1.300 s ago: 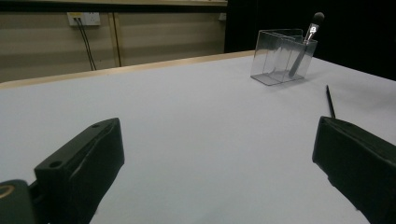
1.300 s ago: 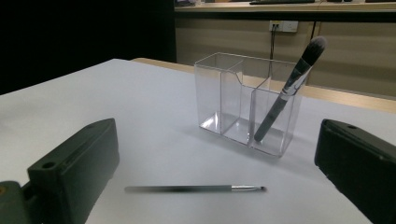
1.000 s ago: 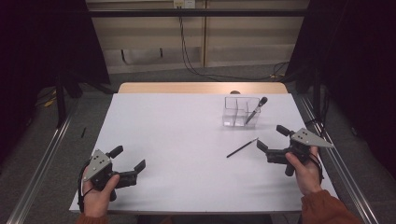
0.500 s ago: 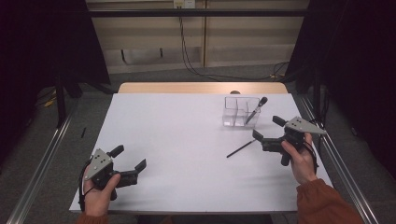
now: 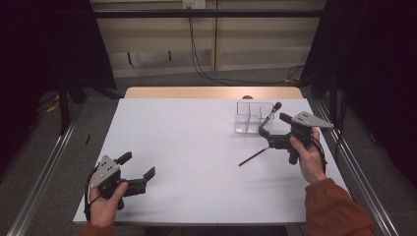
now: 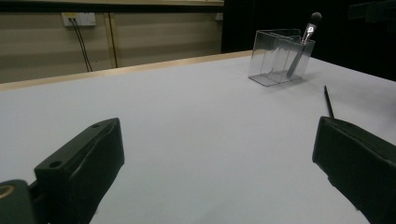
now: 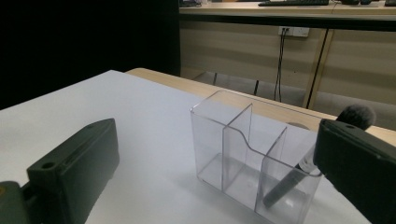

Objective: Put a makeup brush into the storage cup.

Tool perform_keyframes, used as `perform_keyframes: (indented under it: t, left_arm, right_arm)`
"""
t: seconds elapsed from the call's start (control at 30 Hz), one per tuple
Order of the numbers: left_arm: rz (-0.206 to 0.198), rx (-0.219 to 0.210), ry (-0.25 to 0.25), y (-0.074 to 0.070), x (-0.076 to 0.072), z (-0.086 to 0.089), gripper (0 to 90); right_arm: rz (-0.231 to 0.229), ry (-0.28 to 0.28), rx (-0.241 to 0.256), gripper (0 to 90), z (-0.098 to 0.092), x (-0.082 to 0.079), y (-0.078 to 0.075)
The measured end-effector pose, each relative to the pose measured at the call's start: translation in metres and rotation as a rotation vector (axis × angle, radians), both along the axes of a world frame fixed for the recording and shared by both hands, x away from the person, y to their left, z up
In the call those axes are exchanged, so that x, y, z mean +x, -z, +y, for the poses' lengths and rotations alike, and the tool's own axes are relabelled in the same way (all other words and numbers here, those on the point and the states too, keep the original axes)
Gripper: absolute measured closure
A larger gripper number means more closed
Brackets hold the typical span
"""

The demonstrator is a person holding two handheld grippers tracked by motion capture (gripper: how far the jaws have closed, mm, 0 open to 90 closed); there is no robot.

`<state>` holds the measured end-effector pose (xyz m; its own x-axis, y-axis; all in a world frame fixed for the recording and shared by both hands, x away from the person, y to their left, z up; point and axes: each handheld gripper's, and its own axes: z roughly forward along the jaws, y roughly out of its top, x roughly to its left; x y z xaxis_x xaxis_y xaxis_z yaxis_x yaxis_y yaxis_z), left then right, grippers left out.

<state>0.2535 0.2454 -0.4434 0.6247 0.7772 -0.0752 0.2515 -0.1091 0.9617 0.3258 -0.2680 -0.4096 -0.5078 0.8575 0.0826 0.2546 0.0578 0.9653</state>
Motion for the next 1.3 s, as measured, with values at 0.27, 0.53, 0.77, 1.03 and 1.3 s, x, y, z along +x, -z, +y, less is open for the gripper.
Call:
perform_keyframes:
  t: [0.27,0.53,0.77,1.03,1.3]
  left_arm:
    - [0.001,-0.002,0.005,0.000,0.000,0.001,2.2]
    - [0.000,-0.005,0.003,0.000,0.000,0.001,2.2]
    - [0.002,-0.006,0.000,0.000,0.000,0.001,2.2]
    - [0.001,0.000,0.001,0.000,0.001,0.001,2.2]
    - [0.001,0.002,0.003,0.000,0.001,0.001,2.2]
  right_arm:
    - [0.038,-0.022,-0.045,0.3,0.004,0.007,0.003]
    - [0.161,-0.113,-0.125,0.1,0.001,0.013,-0.002]
    - [0.252,-0.166,-0.197,1.1,-0.003,0.017,-0.004]
    - [0.349,-0.210,-0.282,1.7,-0.008,0.019,-0.007]
    - [0.469,-0.306,-0.329,2.0,-0.009,0.023,-0.003]
